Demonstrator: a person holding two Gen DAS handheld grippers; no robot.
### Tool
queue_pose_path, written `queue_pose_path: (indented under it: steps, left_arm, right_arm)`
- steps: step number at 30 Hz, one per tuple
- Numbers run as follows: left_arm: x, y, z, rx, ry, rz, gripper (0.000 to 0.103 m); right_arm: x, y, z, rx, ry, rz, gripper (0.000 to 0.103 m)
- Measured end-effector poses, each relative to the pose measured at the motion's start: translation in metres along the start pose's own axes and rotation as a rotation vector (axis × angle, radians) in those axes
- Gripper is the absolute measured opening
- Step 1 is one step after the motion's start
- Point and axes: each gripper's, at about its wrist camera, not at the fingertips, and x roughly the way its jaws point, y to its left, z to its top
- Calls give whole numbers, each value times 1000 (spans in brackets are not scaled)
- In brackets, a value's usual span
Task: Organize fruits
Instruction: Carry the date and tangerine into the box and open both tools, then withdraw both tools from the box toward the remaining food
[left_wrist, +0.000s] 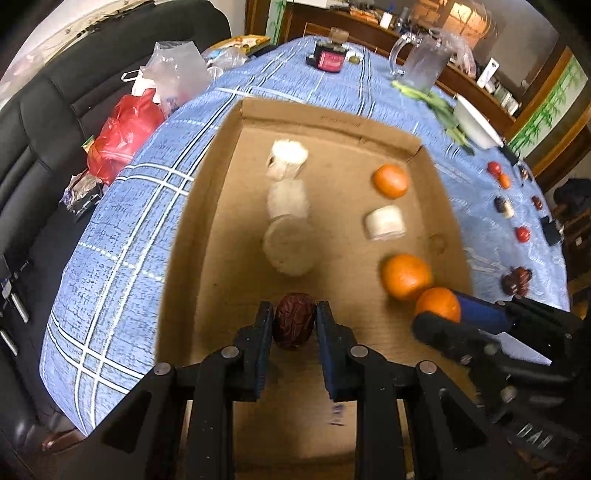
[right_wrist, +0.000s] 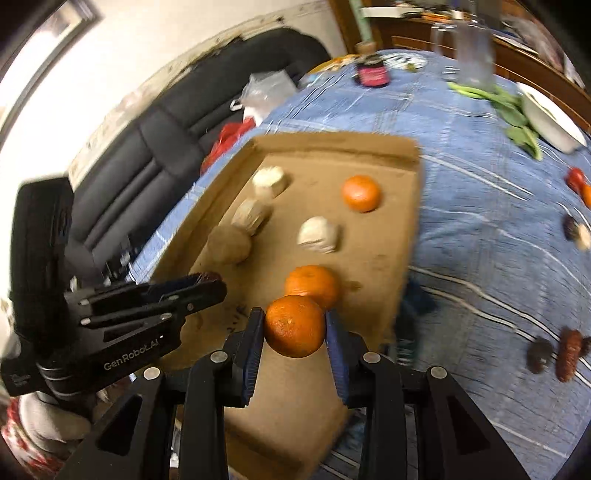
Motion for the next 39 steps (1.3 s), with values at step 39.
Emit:
queue_pose_path:
  steps: [39]
  left_arm:
    - [-74,-91,0,-8,-170,-53,54]
  right_arm:
    - [-86,-60,-74,86,-145,-155,56]
